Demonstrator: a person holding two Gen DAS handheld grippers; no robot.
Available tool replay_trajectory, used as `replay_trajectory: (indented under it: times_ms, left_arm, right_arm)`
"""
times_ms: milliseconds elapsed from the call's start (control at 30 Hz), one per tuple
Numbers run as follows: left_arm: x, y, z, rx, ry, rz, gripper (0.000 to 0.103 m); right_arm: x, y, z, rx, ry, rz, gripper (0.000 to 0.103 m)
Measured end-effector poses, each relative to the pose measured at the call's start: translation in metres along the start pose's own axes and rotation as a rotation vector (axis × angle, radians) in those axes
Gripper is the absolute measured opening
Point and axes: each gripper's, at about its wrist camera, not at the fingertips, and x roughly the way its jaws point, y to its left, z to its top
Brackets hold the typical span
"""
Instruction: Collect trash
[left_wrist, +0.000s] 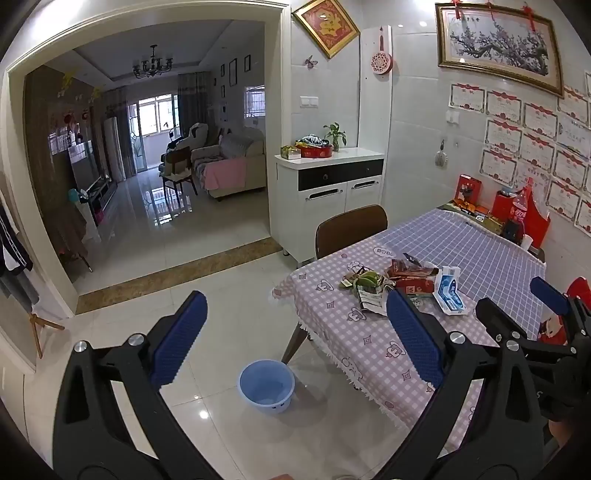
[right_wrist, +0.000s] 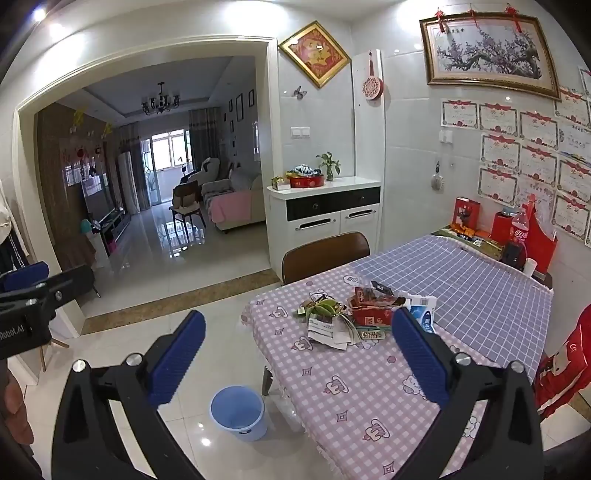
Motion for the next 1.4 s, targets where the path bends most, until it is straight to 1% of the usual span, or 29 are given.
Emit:
replay_trajectory:
  times_ms: [300, 400, 467, 600, 667, 767, 833, 1000, 1400]
  left_arm:
    - [0.0, -0.001, 0.0, 0.001, 0.003, 0.003, 0.096]
    - [0.007, -0.007, -0.008, 0.0, 0.004, 0.0, 0.096]
    - [0.007, -0.01, -0.011, 0.003, 0.003, 0.001, 0.096]
    - [0.014, -0.014, -0.006, 0.001, 0.008, -0.001, 0.096]
    - [0.016, -0.017, -0.004, 0.001, 0.01, -0.002, 0.096]
    - [0.016, -0.018, -0.004, 0.002, 0.009, -0.006, 0.096]
    - [0.025, -0.016, 0.004, 0.007, 0.015, -0.012, 0.096]
    - [0.033, -0.02, 0.008, 0.013, 0.019, -0.021, 0.096]
    - [0.041, -0.018, 0.009, 0.012, 0.025, -0.031, 0.096]
  right_arm:
    - [0.0, 0.0, -0.001, 0.003, -0.001, -0.004, 0.099]
    - [-0.008, 0.002, 0.001, 0.005, -0.003, -0.003, 0.099]
    - [0.012, 0.001, -0.006, 0.003, 0.014, 0.004, 0.099]
    - [0.024, 0.004, -0.02, -0.001, 0.016, 0.005, 0.099]
    - [0.032, -0.003, -0.016, 0.004, 0.023, 0.004, 0.099]
    - [0.035, -0.003, -0.017, 0.004, 0.027, 0.003, 0.099]
    - [0.037, -0.004, -0.016, 0.005, 0.031, 0.005, 0.099]
    - [0.042, -0.005, -0.015, 0.009, 0.045, 0.007, 0.099]
    - [0.048, -0.007, -0.01, 0.014, 0.057, 0.005, 0.099]
